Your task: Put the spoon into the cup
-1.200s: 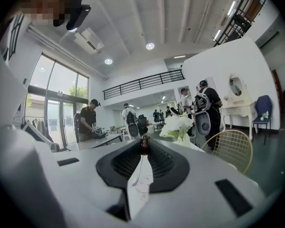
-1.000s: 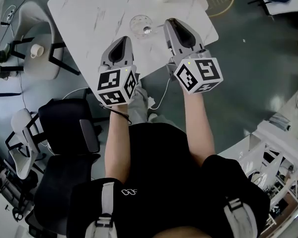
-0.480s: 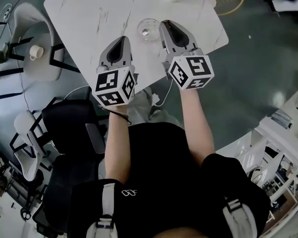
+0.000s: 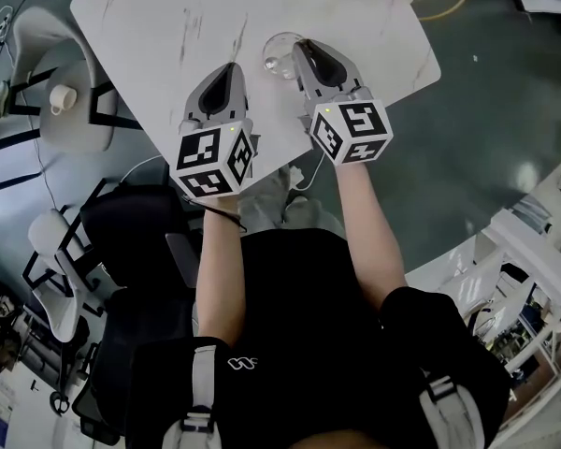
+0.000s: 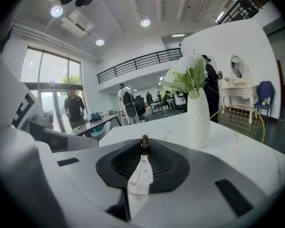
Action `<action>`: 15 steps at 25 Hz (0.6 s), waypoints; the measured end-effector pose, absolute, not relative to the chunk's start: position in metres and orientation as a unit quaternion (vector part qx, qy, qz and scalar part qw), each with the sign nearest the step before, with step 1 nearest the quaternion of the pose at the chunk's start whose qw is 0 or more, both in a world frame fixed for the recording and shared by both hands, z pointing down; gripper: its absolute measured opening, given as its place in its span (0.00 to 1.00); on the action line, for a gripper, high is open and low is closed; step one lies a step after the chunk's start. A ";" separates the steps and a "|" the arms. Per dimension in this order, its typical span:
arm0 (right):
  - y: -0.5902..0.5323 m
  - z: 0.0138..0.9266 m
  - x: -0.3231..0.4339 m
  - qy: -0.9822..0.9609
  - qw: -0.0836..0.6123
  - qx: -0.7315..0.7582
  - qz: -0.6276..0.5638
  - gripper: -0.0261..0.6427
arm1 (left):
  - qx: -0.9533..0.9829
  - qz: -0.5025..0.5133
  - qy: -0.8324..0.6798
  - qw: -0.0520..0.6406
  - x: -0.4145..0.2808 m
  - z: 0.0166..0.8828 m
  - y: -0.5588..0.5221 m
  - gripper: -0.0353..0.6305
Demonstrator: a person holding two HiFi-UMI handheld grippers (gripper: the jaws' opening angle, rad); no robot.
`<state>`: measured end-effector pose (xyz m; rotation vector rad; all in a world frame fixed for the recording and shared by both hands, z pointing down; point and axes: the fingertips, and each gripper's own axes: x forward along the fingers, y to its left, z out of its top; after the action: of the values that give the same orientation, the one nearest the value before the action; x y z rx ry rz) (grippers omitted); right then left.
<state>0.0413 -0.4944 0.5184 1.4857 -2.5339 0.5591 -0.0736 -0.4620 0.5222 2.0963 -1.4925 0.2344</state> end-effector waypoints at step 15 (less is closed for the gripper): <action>-0.493 0.542 0.032 -0.845 0.114 0.487 0.189 0.11 | 0.780 0.090 -0.552 0.281 -0.079 0.529 -0.471 0.08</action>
<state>0.0325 -0.4934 0.5418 1.4276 -2.4771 0.5539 -0.0795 -0.4706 0.5293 2.0913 -1.4790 0.2416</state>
